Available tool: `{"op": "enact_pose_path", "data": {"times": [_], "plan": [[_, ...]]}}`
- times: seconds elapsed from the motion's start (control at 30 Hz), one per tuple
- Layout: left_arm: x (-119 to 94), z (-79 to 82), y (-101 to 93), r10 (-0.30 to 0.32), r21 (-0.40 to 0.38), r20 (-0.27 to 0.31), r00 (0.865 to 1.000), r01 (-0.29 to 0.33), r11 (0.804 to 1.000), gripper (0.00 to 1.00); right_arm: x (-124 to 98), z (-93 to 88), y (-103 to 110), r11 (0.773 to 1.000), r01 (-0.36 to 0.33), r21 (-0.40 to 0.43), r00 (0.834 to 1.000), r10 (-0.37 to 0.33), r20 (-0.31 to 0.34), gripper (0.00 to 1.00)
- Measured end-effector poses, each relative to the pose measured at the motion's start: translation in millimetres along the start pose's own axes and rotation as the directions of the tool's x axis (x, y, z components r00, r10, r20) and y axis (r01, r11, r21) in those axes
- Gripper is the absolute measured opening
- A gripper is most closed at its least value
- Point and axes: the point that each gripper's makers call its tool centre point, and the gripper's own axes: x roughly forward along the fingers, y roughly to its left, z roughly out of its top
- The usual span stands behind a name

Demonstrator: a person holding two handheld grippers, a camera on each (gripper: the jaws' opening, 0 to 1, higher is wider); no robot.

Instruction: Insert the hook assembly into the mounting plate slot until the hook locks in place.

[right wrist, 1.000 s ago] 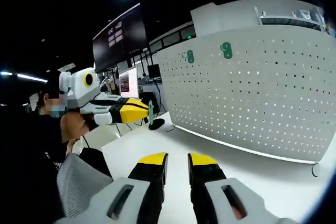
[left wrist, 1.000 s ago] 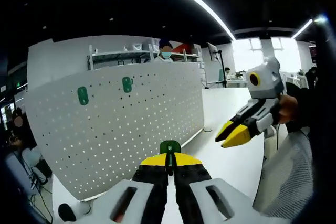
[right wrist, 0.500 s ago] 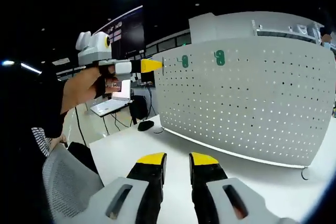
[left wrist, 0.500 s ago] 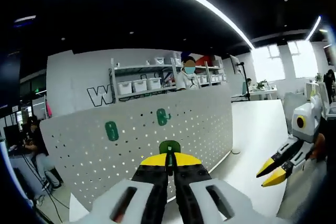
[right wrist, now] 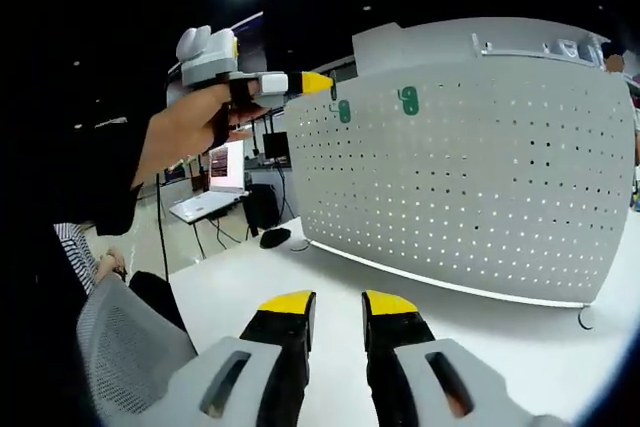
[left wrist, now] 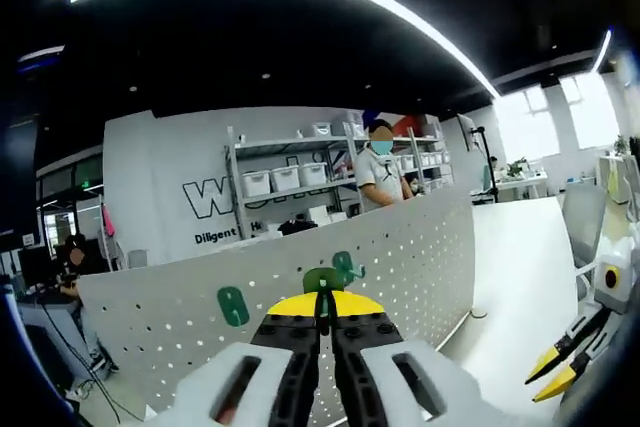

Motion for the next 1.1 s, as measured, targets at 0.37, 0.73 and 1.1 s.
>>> {"op": "enact_pose_path", "data": {"times": [0.37, 0.73, 1.1], "plan": [[24, -7.9, 13.2, 0.056, -0.007, -0.029, 0.998, -0.056, 0.998, 0.03, 2, -2.9, -2, 1.0, -0.009, 0.019, 1.0, 0.009, -0.003, 0.19], [45, -16.5, 22.2, 0.107, -0.006, -0.059, 0.993, -0.107, 0.994, 0.03, 3, -3.9, -4, 0.999, -0.017, 0.031, 1.0, 0.017, -0.005, 0.19], [60, -32.3, 34.2, 0.147, -0.023, -0.09, 0.985, -0.15, 0.988, 0.03, 2, -3.2, -8, 0.999, -0.014, 0.045, 1.0, 0.014, 0.001, 0.19]]}}
